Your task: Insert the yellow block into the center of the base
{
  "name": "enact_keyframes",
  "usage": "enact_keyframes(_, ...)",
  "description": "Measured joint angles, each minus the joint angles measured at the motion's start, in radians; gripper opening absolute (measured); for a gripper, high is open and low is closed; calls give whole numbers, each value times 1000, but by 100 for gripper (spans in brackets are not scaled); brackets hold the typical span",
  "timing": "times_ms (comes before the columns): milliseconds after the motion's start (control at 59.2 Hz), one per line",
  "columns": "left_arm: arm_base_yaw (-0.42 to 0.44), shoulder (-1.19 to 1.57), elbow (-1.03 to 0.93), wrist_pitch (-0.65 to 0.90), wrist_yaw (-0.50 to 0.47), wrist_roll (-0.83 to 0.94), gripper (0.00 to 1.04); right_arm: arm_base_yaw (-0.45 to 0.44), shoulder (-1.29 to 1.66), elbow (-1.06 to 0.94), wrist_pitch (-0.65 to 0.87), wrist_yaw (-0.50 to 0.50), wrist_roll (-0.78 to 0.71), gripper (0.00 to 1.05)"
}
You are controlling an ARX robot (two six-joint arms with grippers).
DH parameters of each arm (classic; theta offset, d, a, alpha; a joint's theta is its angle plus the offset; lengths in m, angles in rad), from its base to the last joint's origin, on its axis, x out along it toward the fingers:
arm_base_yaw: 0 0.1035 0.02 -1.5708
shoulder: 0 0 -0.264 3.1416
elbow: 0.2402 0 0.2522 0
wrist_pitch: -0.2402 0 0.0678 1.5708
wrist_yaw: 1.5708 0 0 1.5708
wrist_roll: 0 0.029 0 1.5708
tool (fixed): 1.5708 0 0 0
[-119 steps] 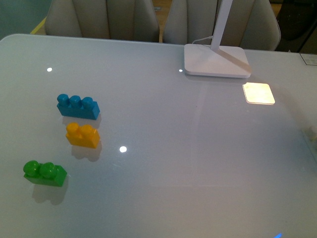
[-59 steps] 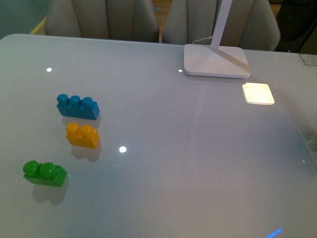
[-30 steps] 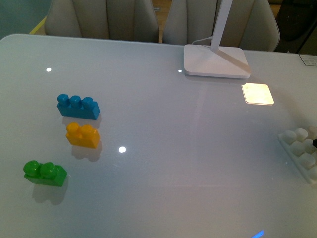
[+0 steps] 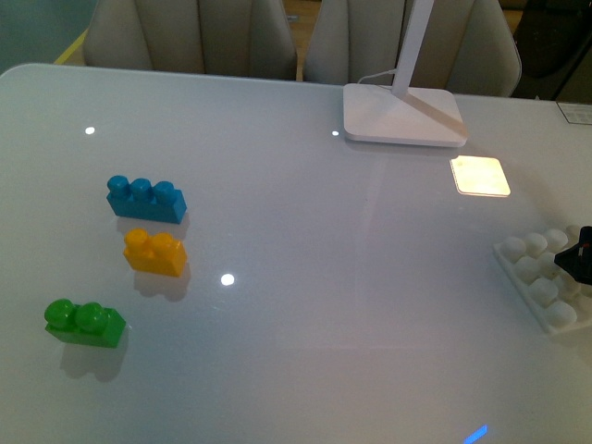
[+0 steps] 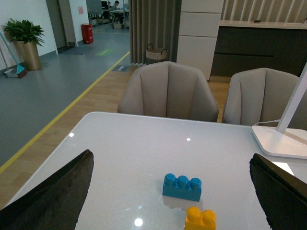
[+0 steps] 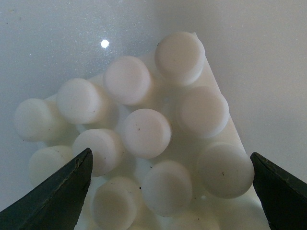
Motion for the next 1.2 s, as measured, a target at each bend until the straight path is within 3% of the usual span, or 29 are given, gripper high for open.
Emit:
enact_keyframes(473, 0, 0, 0, 0, 0, 0, 97, 144, 78, -29, 184, 26, 162, 96)
enact_keyframes(895, 0, 0, 0, 0, 0, 0, 97, 477, 106, -141, 387, 140, 394, 96)
enact_keyframes(996, 0, 0, 0, 0, 0, 0, 97, 562, 124, -167, 437, 148, 510, 96)
enact_keyframes(1198, 0, 0, 0, 0, 0, 0, 97, 706, 136, -175, 462, 262, 671, 96)
